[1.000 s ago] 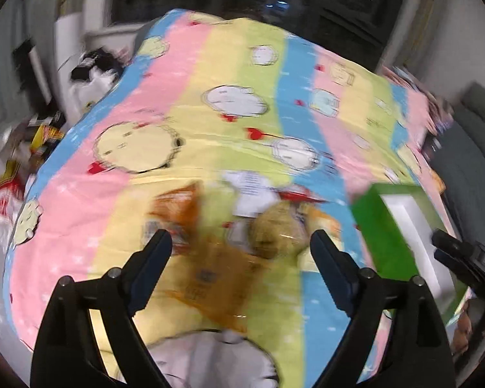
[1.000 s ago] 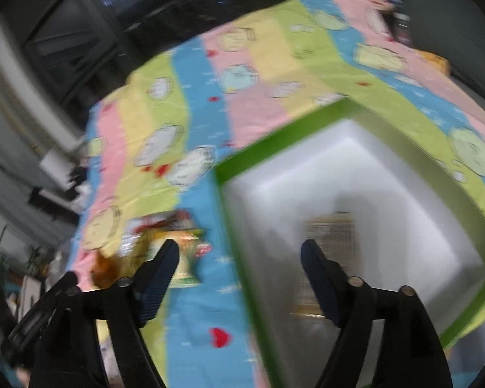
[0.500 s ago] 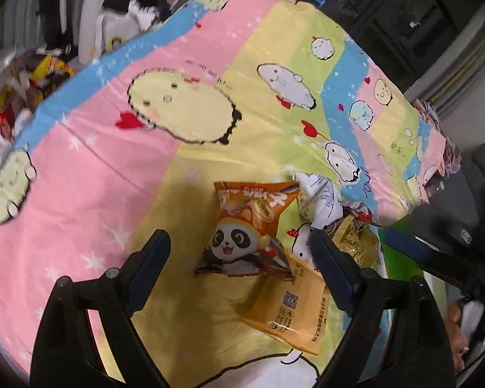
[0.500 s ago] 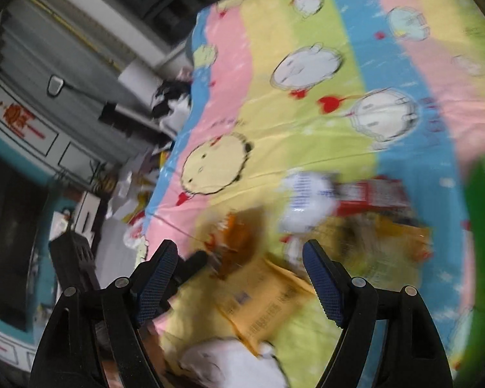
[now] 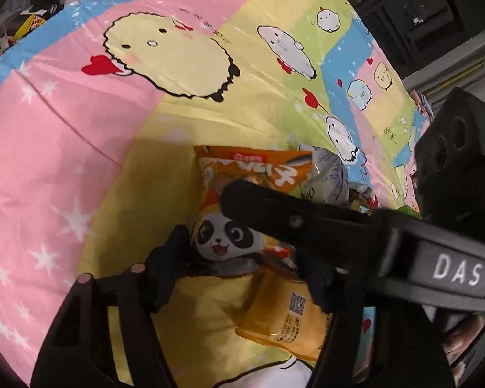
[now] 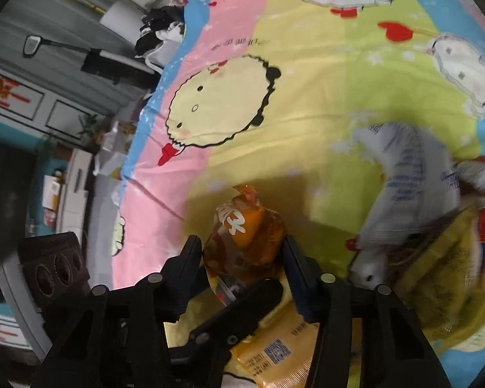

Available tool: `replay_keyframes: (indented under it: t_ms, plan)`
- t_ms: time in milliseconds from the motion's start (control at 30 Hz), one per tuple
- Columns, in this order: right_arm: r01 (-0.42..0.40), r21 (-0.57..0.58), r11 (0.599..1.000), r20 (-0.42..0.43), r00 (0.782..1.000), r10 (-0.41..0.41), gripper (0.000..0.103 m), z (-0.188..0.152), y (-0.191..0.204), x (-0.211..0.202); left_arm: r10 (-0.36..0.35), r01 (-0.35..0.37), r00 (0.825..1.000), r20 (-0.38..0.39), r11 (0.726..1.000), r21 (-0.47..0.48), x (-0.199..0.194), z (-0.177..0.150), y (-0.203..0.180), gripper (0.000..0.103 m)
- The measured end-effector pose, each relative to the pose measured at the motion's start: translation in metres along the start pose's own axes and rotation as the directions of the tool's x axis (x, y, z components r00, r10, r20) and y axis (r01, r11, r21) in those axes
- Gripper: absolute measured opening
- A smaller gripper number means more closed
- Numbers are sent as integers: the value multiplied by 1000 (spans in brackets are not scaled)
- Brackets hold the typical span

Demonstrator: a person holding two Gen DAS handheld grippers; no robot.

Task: Organize snacks
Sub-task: 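Move the right tool back to the snack pile, then grasp the orange panda-print snack bag with the right tool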

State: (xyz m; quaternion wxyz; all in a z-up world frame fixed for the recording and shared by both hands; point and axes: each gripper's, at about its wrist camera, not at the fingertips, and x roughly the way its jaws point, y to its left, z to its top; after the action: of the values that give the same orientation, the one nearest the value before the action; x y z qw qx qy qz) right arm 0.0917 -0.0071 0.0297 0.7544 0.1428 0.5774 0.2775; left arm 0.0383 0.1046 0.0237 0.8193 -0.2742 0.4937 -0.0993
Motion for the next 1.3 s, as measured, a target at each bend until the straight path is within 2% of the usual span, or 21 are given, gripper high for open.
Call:
replay_keyframes:
  t_ms: [67, 233, 500, 600, 800, 1300]
  plan:
    - [-3, -13, 1000, 12, 1000, 3, 52, -2, 1, -3, -5, 5, 1000, 2, 1000, 9, -5, -3, -4, 56]
    - [-8, -59, 998, 84, 996, 13, 50, -19, 11, -31, 9, -21, 996, 94, 992, 128, -32, -17, -32, 53]
    - [23, -49, 999, 233, 972, -11, 51, -57, 7, -90, -66, 18, 983, 170, 963, 267, -53, -50, -74, 52]
    - [50, -20, 999, 269, 962, -43, 51, -68, -2, -102, -75, 24, 985, 157, 952, 304, -42, -57, -91, 51]
    - [50, 27, 998, 310, 949, -56, 51, -83, -20, -111, -91, 41, 988, 127, 936, 351, -29, -64, -105, 51]
    - [80, 83, 993, 320, 942, -103, 51, -101, -45, -122, -119, 80, 990, 80, 922, 378, -10, -80, -121, 49]
